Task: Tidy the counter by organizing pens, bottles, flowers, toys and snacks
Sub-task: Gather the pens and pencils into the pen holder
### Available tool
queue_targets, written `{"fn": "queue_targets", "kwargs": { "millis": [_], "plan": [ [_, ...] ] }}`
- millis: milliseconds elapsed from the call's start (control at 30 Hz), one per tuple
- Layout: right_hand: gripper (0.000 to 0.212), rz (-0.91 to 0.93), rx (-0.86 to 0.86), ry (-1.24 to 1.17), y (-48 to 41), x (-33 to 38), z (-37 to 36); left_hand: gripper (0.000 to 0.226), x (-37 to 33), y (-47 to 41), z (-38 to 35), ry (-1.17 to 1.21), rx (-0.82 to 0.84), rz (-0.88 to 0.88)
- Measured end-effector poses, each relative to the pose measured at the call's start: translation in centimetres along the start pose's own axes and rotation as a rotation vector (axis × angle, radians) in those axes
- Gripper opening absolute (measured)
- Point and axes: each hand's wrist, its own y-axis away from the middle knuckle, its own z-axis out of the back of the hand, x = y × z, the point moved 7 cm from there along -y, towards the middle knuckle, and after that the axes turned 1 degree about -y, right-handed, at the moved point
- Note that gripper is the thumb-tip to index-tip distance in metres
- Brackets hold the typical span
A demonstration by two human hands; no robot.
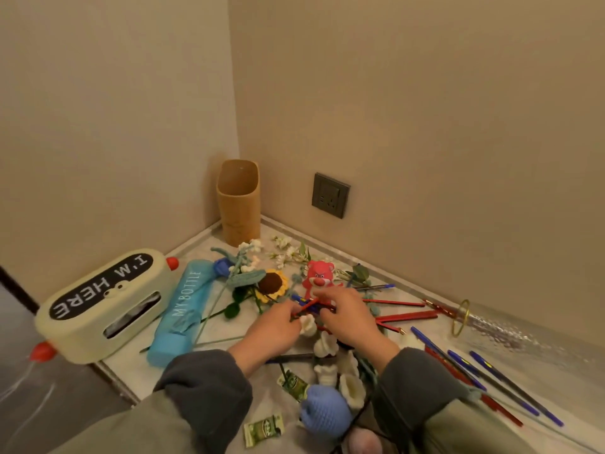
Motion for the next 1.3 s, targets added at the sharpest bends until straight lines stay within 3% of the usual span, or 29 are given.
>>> {"fn": "queue_targets", "kwargs": {
  "millis": [167, 400, 667, 800, 933, 1067, 1200, 1300],
  "plan": [
    [0.05, 0.081, 0.028, 0.29, -1.7, -0.1, -1.3, 0.036, 0.2, -0.8, 0.2, -0.081, -0.013, 0.013],
    [0.035, 0.032, 0.008, 0.525, -2.3, -1.5, -2.3, 0.036, 1.1, -2.7, 0.4, -0.092, -0.048, 0.027],
    [0.026, 0.012, 0.064, 0.544, -2.1, -1.5, -1.6, 0.028, 0.7, -3.9, 0.9, -0.022, -0.093, 0.038],
    [0.021, 0.031, 0.052, 0.513, -2.0, -0.7, -0.3, 0.039, -0.8, -3.7, 2.8, 0.136, -0.255, -0.038],
    [0.024, 0.022, 0.04, 0.439, -2.2, 0.2, 0.8, 0.052, -2.5, -3.3, 5.4, 0.352, -0.404, -0.118],
    [0.029, -0.138, 0.071, 0.193, -2.6, 0.6, 1.6, 0.056, -3.9, -2.7, 7.3, 0.422, -0.485, -0.175],
    [0.022, -0.267, 0.025, -0.384, -3.0, 2.2, 2.3, 0.067, -4.3, -3.1, 6.3, 0.41, -0.275, -0.108],
    [0.028, -0.319, -0.006, -0.661, -3.0, 3.6, 2.4, 0.051, -4.4, -3.0, 5.1, 0.344, -0.102, -0.087]
  ]
}}
